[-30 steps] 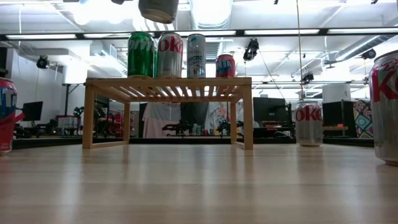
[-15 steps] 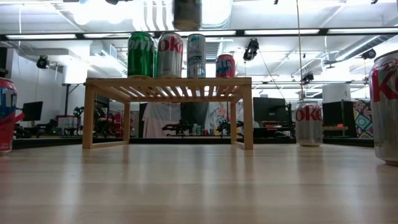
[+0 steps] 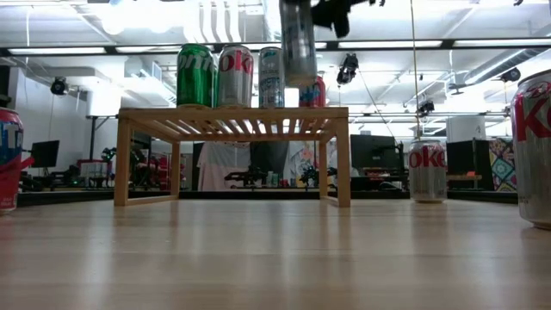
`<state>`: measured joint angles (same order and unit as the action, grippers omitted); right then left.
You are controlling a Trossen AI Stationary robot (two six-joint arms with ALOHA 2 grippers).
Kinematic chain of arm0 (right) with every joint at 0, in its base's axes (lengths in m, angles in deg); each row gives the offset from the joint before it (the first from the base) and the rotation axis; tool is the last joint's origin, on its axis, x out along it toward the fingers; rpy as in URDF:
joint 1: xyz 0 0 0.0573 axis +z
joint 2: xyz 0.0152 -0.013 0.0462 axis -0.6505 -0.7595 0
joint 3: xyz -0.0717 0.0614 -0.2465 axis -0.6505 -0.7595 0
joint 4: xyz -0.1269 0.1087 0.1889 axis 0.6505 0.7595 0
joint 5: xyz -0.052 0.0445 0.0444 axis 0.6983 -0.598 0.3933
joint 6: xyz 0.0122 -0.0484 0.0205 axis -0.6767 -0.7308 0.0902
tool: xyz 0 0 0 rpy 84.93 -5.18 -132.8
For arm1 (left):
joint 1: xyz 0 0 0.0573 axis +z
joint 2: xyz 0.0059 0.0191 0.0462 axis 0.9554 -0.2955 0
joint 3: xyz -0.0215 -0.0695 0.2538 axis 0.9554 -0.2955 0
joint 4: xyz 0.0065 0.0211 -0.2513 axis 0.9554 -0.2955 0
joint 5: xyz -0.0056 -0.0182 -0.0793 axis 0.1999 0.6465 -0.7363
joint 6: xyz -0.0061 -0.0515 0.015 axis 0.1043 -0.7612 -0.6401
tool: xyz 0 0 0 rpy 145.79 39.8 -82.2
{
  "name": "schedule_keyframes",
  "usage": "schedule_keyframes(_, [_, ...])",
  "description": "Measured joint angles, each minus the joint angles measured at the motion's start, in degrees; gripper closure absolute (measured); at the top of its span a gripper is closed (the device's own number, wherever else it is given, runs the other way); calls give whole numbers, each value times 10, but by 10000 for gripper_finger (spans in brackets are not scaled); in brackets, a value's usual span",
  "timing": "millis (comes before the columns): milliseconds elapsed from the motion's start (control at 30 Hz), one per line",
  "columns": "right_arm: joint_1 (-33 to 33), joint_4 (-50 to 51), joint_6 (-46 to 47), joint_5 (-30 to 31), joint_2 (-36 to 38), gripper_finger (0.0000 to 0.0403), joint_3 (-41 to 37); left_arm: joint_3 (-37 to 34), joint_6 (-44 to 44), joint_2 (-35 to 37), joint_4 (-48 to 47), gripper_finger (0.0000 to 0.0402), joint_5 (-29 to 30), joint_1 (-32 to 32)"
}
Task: Place canned beverage on shelf
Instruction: Put the top right blue soda can on the shelf
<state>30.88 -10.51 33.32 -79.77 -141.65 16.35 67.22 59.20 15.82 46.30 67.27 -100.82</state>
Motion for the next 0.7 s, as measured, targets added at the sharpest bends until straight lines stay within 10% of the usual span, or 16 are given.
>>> schedule_keyframes(700, [-13,-159,24,62,-84,165,-25,-9,28,55,-146,49,79,0])
